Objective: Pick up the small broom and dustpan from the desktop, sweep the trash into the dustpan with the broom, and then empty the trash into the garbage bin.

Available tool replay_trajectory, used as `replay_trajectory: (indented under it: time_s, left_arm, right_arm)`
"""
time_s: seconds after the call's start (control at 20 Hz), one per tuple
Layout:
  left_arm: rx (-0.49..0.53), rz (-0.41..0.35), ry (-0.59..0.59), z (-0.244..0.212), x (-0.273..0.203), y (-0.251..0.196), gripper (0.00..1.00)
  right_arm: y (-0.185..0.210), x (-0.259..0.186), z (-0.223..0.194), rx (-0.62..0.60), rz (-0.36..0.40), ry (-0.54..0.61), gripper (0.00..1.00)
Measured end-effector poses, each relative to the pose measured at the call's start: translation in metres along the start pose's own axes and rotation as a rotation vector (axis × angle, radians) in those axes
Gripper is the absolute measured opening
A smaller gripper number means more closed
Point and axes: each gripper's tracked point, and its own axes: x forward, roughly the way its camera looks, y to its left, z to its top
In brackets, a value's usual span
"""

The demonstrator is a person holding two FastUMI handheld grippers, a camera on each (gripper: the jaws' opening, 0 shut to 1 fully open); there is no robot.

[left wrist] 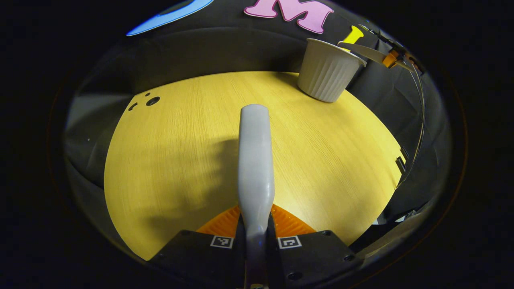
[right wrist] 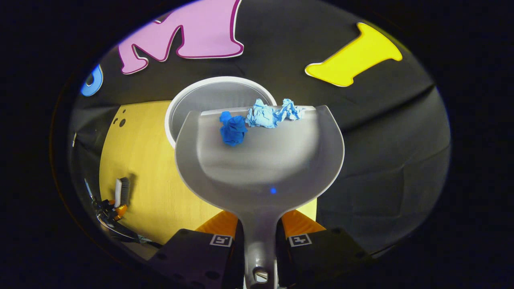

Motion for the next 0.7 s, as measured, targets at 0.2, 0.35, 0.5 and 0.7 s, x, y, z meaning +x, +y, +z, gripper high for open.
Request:
replay_trajectory:
  time_s: [0.2,0.35,0.5,0.7]
  left_arm:
    - [-0.015,-0.005,0.007,-0.003,0.001,0.000,0.26]
    - [-0.027,-0.002,0.010,-0.005,0.002,0.002,0.26]
    - [-0.032,0.003,0.013,-0.007,0.001,0.006,0.26]
    - [-0.038,0.010,0.016,-0.008,0.001,0.008,0.26]
  right_arm:
    - [-0.010,-0.007,-0.001,-0.100,-0.041,0.073,0.36]
    - [-0.024,-0.010,-0.001,-0.185,-0.058,0.128,0.36]
    - [-0.032,-0.016,-0.010,-0.241,-0.075,0.165,0.36]
    - [-0.032,-0.023,-0.001,-0.312,-0.106,0.192,0.36]
